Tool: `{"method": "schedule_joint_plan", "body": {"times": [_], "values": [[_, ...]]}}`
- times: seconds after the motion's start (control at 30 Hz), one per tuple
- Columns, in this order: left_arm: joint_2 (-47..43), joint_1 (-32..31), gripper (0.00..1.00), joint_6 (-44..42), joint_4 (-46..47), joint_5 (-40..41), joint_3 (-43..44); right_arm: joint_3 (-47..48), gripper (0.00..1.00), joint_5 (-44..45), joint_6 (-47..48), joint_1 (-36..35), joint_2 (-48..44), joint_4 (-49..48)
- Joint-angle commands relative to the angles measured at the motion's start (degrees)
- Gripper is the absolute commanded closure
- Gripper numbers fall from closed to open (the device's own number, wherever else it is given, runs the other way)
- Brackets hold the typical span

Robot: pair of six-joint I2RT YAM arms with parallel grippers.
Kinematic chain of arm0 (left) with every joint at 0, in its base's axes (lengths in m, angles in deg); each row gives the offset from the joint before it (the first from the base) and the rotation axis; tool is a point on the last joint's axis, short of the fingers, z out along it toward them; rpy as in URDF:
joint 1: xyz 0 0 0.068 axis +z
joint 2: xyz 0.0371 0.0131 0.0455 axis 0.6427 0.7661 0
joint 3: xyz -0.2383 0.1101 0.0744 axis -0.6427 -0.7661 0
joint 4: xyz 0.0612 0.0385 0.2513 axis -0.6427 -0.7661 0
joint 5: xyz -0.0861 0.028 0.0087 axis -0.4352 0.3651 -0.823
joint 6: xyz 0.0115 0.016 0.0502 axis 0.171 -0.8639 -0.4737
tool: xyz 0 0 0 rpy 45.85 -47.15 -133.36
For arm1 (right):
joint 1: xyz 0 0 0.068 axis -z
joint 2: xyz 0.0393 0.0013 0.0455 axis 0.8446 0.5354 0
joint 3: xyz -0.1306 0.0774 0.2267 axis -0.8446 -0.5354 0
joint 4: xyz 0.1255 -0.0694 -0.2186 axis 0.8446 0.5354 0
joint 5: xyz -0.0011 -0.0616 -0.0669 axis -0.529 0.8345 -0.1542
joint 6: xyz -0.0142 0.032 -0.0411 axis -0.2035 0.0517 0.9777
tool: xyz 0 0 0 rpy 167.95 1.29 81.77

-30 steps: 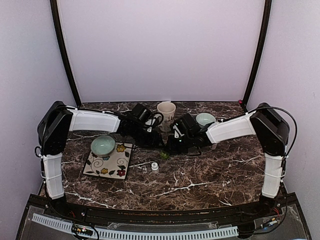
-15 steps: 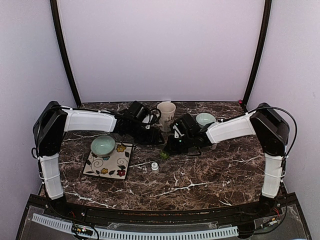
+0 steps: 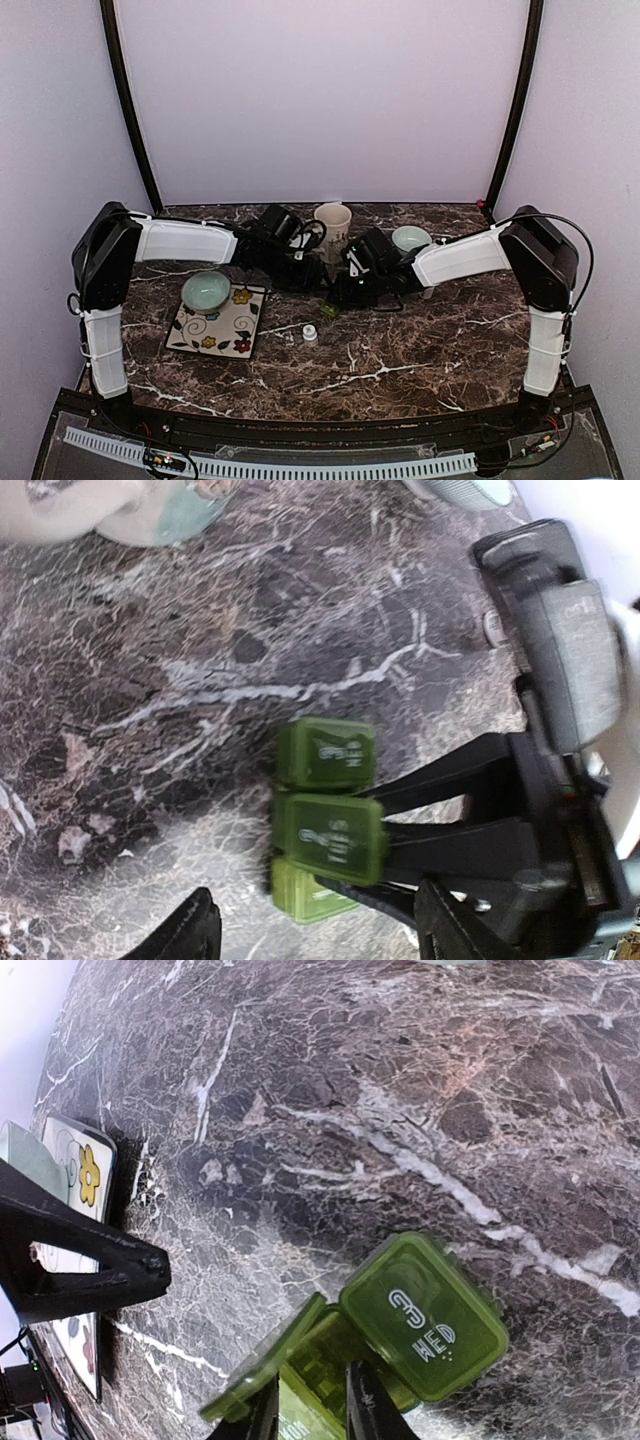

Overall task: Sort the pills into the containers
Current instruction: Open the lid of the pill container.

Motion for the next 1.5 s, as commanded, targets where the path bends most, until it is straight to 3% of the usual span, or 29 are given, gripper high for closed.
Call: {"method": "schedule_joint_plan", "body": {"times": [0.0, 0.27, 1.47], "values": [[1.2, 0.0, 0.32, -1.5, -1.8, -0.1, 1.9, 0.5, 0.74, -1.6, 0.3, -0.4, 0.7, -2.1], [1.9, 0.1, 0.32, -1.9, -2.6, 2.8, 2.4, 0.7, 0.69, -2.4, 0.3, -0.3, 1.1, -2.3], [4.0, 1.3, 0.32, -2.0, -6.4, 11.3, 2.4, 2.7, 0.68, -0.6, 1.2, -0.4, 2.1, 1.7]]}}
